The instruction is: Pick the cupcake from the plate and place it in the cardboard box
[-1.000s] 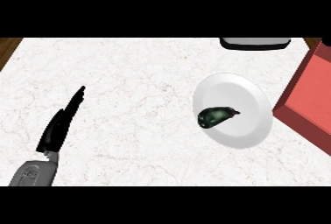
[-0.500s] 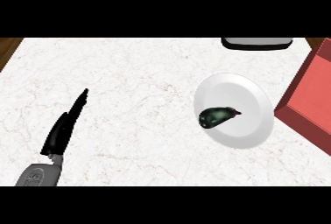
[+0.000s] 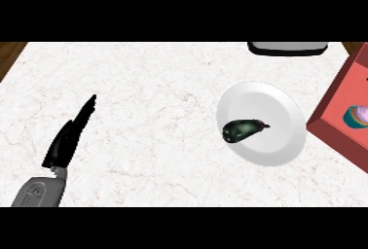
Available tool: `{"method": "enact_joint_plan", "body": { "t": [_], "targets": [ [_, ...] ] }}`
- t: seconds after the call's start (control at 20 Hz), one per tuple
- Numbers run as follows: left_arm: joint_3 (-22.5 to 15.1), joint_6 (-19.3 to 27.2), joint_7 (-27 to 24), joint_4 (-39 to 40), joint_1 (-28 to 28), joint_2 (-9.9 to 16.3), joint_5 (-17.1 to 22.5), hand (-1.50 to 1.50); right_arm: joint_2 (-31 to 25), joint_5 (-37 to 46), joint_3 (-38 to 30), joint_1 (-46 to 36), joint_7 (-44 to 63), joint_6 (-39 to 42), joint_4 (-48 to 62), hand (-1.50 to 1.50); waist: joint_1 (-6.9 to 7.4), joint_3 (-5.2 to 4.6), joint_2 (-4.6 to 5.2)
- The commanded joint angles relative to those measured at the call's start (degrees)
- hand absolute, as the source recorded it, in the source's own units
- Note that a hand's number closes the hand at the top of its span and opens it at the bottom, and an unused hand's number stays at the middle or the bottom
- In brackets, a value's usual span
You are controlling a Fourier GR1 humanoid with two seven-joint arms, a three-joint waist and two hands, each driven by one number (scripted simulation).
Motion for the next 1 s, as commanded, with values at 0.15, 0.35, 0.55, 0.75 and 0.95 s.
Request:
{"method": "enact_joint_plan", "body": {
  "t": [0.15, 0.35, 0.55, 0.75, 0.95],
  "targets": [
    [-1.0, 1.0, 2.5, -1.2, -1.1, -1.8, -1.0, 0.00, 1.9, -10.6, -9.0, -0.4, -10.9, -14.8, 2.8, -1.50, 0.17, 0.02, 0.15],
    [0.6, 0.2, 1.1, 1.1, -1.8, -0.5, -0.8, 0.00, 3.9, -16.0, -13.4, 2.0, -14.4, -20.6, 0.5, -1.50, -0.49, -0.05, 0.04],
    [0.6, -0.8, 1.8, -0.8, -0.2, -0.4, -0.1, 0.00, 2.0, -21.7, -17.5, 4.1, -21.0, -24.3, -0.4, -1.50, -0.33, -0.04, -0.11],
    [0.7, -0.2, 1.4, 0.2, -0.8, -1.2, -0.8, 0.00, 0.7, -28.7, -21.1, 9.1, -29.4, -24.6, -1.6, -1.50, -0.70, -0.07, -0.13],
    [0.8, -0.7, 1.2, -0.4, 0.4, -1.0, -1.0, 0.00, 0.3, -36.3, -25.8, 16.5, -38.2, -22.9, -1.9, -1.50, -0.84, -0.07, -0.17]
  ]
}}
